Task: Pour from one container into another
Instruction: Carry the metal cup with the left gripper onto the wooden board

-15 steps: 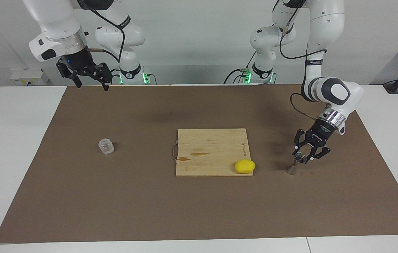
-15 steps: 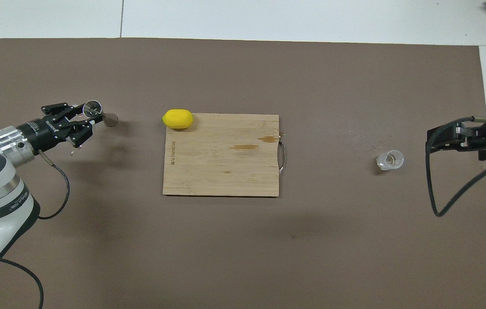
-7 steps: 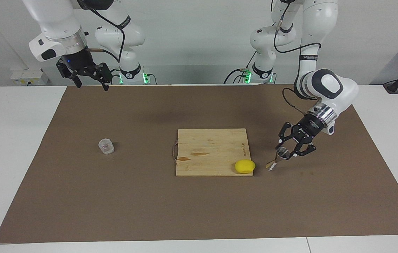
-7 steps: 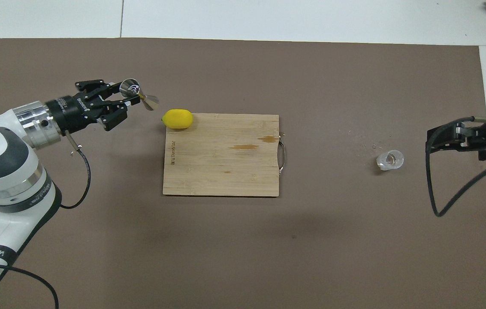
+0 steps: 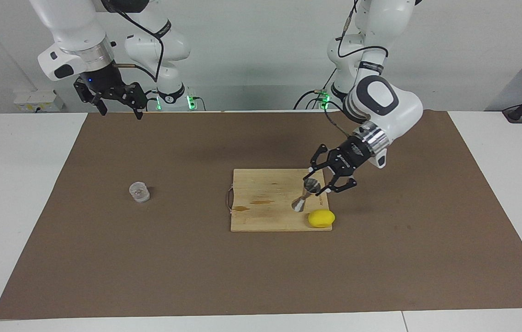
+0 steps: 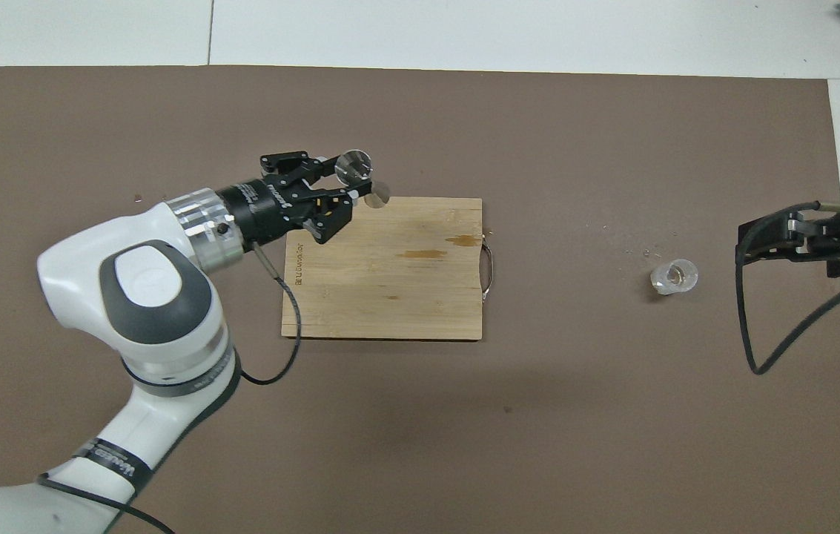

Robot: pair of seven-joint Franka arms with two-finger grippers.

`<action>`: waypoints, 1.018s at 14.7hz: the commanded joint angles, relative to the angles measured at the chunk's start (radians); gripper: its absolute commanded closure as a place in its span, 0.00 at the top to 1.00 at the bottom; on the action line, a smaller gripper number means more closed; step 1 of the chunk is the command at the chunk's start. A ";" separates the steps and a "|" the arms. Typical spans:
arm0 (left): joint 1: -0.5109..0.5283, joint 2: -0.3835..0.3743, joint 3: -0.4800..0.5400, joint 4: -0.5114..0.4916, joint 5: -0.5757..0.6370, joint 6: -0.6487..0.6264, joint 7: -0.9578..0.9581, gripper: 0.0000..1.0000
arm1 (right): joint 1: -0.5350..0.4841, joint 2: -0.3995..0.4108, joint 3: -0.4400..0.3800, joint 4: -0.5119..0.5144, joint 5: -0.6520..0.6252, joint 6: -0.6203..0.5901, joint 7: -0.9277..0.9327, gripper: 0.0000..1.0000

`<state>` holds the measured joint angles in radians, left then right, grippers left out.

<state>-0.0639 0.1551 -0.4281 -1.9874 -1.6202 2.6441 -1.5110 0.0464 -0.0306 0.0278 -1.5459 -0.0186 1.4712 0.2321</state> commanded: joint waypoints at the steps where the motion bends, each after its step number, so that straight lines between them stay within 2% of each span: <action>1: -0.138 0.040 0.014 0.028 -0.049 0.175 -0.012 0.00 | 0.000 -0.014 -0.005 -0.008 0.019 -0.014 -0.014 0.99; 4: -0.198 0.085 0.014 0.071 -0.052 0.226 -0.011 0.00 | 0.000 -0.014 -0.005 -0.008 0.019 -0.014 -0.014 0.99; 9: -0.255 0.259 0.015 0.249 -0.050 0.316 -0.009 0.00 | 0.000 -0.014 -0.005 -0.008 0.019 -0.014 -0.014 0.99; 15: -0.255 0.273 0.015 0.231 -0.026 0.321 -0.009 0.00 | 0.000 -0.014 -0.005 -0.008 0.019 -0.014 -0.014 0.99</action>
<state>-0.2974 0.4234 -0.4252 -1.7628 -1.6514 2.9393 -1.5200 0.0464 -0.0306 0.0278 -1.5459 -0.0186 1.4712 0.2321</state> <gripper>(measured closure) 0.507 0.004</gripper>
